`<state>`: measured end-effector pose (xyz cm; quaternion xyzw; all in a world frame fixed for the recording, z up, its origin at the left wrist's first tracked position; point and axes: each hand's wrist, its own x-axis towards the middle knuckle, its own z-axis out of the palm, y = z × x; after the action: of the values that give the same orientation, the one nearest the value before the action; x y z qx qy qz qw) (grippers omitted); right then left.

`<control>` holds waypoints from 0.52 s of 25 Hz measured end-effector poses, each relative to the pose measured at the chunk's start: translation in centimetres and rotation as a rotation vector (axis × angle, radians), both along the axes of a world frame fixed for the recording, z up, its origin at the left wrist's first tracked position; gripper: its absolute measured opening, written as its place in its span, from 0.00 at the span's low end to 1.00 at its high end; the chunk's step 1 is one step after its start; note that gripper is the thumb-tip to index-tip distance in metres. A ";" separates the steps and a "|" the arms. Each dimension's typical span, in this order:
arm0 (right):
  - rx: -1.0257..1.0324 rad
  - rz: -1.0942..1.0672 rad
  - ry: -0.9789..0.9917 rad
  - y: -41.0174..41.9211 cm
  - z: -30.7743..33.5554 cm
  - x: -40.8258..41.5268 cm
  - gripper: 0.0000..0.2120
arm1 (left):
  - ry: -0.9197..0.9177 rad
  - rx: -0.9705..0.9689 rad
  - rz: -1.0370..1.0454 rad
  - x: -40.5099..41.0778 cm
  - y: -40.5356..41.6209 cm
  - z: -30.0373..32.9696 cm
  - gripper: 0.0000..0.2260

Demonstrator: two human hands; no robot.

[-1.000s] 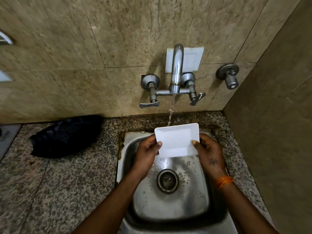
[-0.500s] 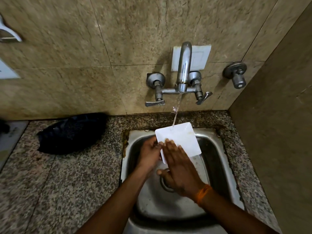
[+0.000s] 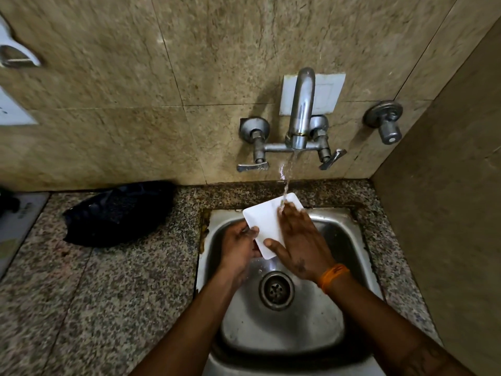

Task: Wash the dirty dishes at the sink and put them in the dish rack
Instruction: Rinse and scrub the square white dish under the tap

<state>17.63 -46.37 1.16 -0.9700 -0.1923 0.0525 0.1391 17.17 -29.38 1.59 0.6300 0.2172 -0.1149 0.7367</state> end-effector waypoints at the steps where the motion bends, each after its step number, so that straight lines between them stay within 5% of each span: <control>1: 0.041 0.072 0.031 0.8 0.3 -0.1 0.48 | -0.005 0.000 0.024 0.0 0.1 -0.1 0.12; 4: 0.083 0.248 0.099 1.5 0.4 0.2 0.47 | 0.006 -0.013 0.075 -0.5 0.7 -0.3 0.14; 7: 0.002 0.080 0.053 0.9 0.1 2.2 0.49 | 0.037 -0.006 0.117 -0.7 1.9 -0.4 0.13; 13: -0.110 0.210 -0.012 1.3 0.2 1.7 0.45 | 0.036 -0.035 0.174 -0.3 3.5 -0.3 0.11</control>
<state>19.37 -45.12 1.36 -0.9509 -0.2906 0.0716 0.0783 16.85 -25.90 1.31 0.5936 0.2822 -0.0657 0.7508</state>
